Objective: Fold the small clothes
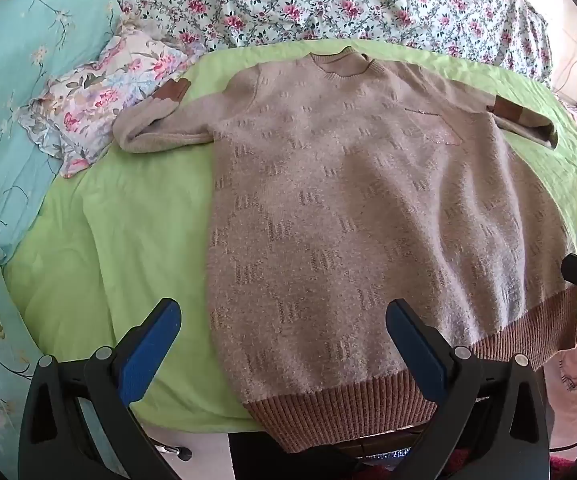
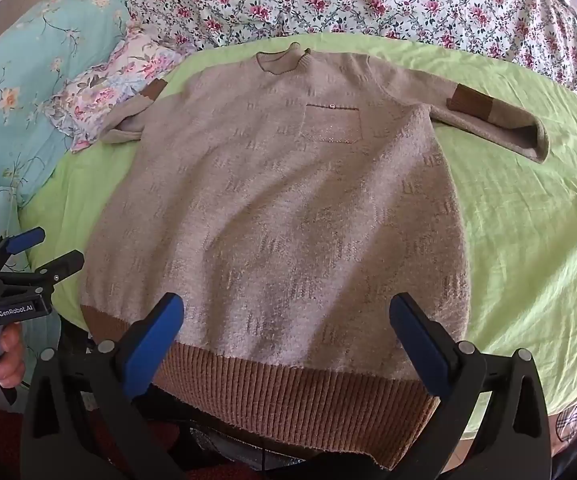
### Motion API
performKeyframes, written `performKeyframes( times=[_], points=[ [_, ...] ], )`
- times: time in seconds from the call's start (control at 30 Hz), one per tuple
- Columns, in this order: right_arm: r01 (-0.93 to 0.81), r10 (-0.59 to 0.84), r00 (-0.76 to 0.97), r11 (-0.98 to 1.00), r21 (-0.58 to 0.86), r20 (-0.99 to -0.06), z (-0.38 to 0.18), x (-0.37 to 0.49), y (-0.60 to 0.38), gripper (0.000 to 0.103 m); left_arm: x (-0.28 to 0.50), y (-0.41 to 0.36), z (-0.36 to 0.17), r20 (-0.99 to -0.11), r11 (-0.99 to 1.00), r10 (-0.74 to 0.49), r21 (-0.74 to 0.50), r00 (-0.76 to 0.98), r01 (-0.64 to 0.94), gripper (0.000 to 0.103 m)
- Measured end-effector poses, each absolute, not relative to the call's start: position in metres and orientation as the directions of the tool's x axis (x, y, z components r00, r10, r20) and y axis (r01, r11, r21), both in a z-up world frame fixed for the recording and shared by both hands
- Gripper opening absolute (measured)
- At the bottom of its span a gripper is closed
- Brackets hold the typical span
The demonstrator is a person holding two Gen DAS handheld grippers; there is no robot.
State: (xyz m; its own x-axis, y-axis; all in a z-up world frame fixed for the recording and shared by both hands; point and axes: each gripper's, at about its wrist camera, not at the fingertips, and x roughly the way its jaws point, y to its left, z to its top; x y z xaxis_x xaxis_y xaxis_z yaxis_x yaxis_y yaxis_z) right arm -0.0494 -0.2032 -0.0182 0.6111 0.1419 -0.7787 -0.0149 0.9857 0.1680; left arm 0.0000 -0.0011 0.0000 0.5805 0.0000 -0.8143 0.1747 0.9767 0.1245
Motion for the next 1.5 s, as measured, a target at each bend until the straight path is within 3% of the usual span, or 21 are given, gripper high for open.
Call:
performKeyframes(
  times=[0.67,1.23,1.5],
  points=[
    [-0.028,0.148,0.65,0.985,0.171,-0.745,-0.013,-0.048,-0.204,0.103,0.004,-0.004,0.006,-0.819,0.981,-0.026,0.09,0.573,0.174,0.102],
    [-0.038,0.163,0.612,0.983,0.177,-0.774,-0.013,-0.041,-0.204,0.102,0.008,-0.007,0.001,-0.78,0.96,0.07,0.223,0.622,0.172,0.102],
    [-0.039,0.154,0.615,0.985,0.166,-0.773,-0.018,-0.035,-0.207,0.102,0.014,-0.009,-0.001,-0.794,0.963,0.052,0.2,0.605,0.18,0.102]
  ],
)
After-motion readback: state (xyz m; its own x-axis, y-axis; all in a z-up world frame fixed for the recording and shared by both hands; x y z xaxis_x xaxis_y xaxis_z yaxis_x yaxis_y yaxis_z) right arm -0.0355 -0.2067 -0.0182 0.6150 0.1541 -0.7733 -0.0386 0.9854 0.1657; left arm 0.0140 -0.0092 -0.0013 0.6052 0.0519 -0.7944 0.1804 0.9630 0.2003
